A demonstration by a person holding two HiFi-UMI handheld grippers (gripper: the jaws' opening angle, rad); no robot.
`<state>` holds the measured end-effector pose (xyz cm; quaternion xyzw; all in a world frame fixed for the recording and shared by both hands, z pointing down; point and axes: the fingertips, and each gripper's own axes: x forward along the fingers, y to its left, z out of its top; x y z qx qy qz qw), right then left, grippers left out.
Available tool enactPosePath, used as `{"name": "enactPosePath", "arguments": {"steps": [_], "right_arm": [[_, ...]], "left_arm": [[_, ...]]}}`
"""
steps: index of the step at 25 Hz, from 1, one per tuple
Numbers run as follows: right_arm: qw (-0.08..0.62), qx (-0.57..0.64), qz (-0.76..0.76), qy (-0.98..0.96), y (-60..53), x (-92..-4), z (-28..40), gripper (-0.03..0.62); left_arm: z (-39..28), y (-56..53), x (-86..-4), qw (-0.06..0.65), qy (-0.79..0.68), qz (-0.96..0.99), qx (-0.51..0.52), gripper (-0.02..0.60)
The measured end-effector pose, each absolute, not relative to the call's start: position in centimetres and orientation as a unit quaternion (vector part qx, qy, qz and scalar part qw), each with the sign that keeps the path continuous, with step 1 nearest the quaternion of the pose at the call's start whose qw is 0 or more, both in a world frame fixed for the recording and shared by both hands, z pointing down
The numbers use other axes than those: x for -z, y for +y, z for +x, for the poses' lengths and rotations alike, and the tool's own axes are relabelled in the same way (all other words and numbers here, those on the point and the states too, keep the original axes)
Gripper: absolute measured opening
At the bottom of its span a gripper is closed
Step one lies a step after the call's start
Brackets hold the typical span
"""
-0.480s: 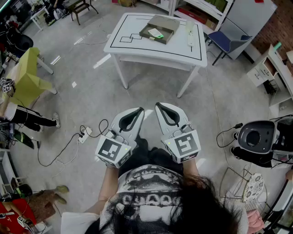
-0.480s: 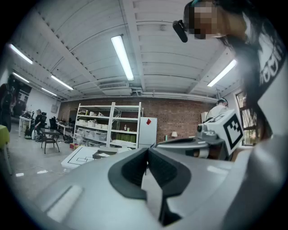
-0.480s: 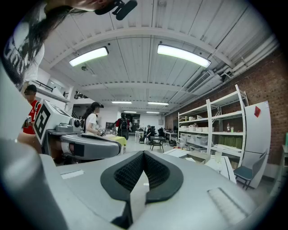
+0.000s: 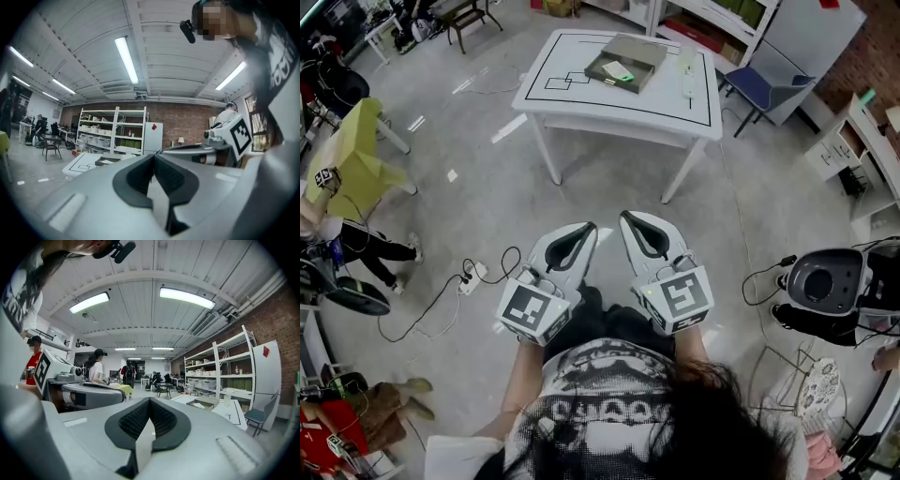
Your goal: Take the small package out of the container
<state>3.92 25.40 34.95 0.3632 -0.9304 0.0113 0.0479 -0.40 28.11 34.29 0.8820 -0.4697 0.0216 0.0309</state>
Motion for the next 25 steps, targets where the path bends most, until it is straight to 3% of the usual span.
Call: {"name": "enactPosePath", "arguments": {"steps": [25], "right_arm": [[0.038,-0.044,0.373,-0.926,19.4,-36.5,7.4,0.002]], "left_arm": [[3.1,21.7,-35.5,0.04,-0.448,0.892,-0.044,0.0]]}}
